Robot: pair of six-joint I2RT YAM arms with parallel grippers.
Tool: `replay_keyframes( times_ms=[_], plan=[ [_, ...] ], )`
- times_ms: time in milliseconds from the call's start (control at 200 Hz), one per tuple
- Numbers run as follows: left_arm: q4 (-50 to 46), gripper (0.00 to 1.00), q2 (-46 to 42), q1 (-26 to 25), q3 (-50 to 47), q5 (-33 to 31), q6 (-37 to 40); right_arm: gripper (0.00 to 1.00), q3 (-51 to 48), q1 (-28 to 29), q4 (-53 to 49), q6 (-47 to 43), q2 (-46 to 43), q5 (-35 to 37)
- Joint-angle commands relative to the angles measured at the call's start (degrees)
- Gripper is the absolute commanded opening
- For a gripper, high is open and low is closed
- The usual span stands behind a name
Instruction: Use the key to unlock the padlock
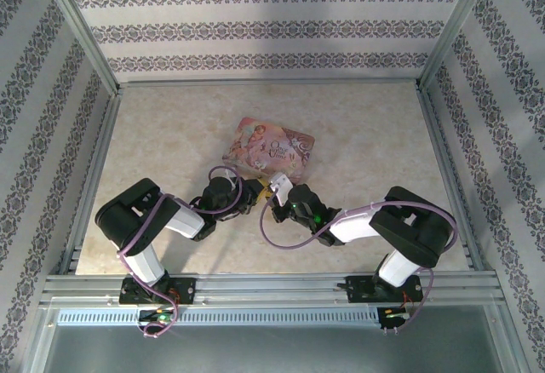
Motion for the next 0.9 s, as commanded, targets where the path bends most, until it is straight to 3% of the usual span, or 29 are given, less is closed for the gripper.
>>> replay_keyframes(
  times_ms=[0, 410, 605, 675, 895],
  plan=[
    [3.9, 0.07, 1.2, -1.8, -0.1, -0.7, 0.0, 0.0, -0.3, 1.4, 7.6, 1.0, 0.2, -5.2],
    [-0.1, 0.11, -1.4, -1.8, -0.3, -1.8, 1.6, 0.0, -2.7, 1.4, 8.5, -2.6, 1.9, -4.1],
    [-0.3, 0.11, -1.1, -1.8, -0.1, -1.7, 1.8, 0.0, -2.2, 1.1, 5.9, -0.7, 1.1, -8.0],
    [-0.7, 0.11, -1.2, -1.8, 0.0, -1.7, 2.0, 0.1, -3.1, 1.0, 6.0, -0.2, 0.4, -8.0],
    [-2.2, 0.11, -1.2, -1.8, 0.4, -1.5, 3.0, 0.27, -5.3, -0.2, 1.4, -0.3, -6.6, -7.6]
  ],
)
